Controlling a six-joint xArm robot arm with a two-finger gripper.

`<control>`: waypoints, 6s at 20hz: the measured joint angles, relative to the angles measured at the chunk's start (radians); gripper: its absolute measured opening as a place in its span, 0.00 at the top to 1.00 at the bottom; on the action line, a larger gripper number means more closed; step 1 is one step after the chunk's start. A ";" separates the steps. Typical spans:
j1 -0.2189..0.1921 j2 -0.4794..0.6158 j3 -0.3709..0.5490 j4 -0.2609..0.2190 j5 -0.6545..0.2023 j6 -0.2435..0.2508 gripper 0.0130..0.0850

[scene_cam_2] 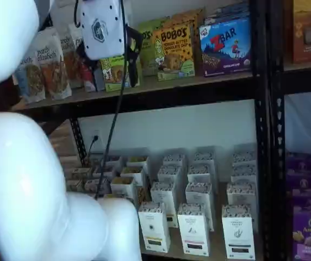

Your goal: Pick up the white box with a yellow strip in the middle, on the bottom shelf, the fourth box from the left

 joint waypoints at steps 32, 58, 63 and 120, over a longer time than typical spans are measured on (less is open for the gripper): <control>0.098 -0.065 0.379 0.023 -0.349 0.092 0.00; 0.164 0.067 0.717 0.100 -0.855 0.099 0.00; 0.190 0.154 0.735 0.111 -0.959 0.106 0.00; 0.309 1.132 0.532 0.037 -1.796 0.214 0.00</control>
